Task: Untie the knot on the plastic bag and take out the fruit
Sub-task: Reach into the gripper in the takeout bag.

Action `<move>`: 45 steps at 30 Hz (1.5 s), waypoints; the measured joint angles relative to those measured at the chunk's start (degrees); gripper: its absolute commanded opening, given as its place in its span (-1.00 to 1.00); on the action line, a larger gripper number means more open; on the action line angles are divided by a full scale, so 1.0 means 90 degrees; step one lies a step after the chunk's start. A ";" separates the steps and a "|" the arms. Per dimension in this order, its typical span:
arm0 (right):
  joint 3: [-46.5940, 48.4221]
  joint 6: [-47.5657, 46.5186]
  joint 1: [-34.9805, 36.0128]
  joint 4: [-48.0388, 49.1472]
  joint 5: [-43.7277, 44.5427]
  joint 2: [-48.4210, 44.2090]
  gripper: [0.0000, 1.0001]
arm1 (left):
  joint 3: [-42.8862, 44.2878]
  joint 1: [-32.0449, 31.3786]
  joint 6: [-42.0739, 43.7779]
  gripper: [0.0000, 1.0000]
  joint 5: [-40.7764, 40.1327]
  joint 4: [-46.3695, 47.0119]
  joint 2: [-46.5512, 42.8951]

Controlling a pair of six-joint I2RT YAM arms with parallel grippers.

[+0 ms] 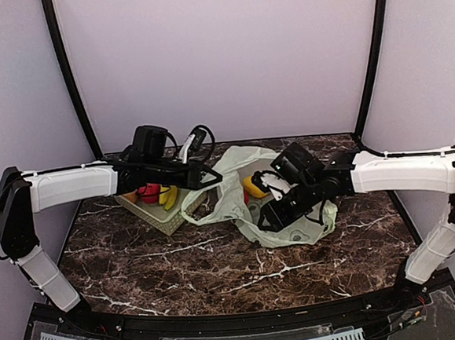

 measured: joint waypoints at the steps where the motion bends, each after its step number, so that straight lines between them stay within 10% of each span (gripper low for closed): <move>1: -0.0007 -0.0007 0.0000 -0.0041 0.0061 0.0046 -0.13 | -0.0012 -0.0010 0.0010 -0.99 -0.0002 -0.0002 -0.0066; 23: 0.0641 0.0471 -0.0714 0.0044 0.0444 0.0784 0.19 | -0.0104 -0.1059 0.0199 -0.96 0.1246 -0.0651 -0.0908; 33: 0.0641 0.0571 -0.0731 0.0350 -0.0607 0.0933 0.43 | -0.0522 -0.1404 -0.0699 0.51 0.1311 0.0665 -0.1069; 45: 0.0639 0.0695 -0.0539 0.0381 -0.1253 0.1090 0.56 | -0.1729 -0.0877 -0.0612 0.96 -0.0690 -0.0311 -0.3320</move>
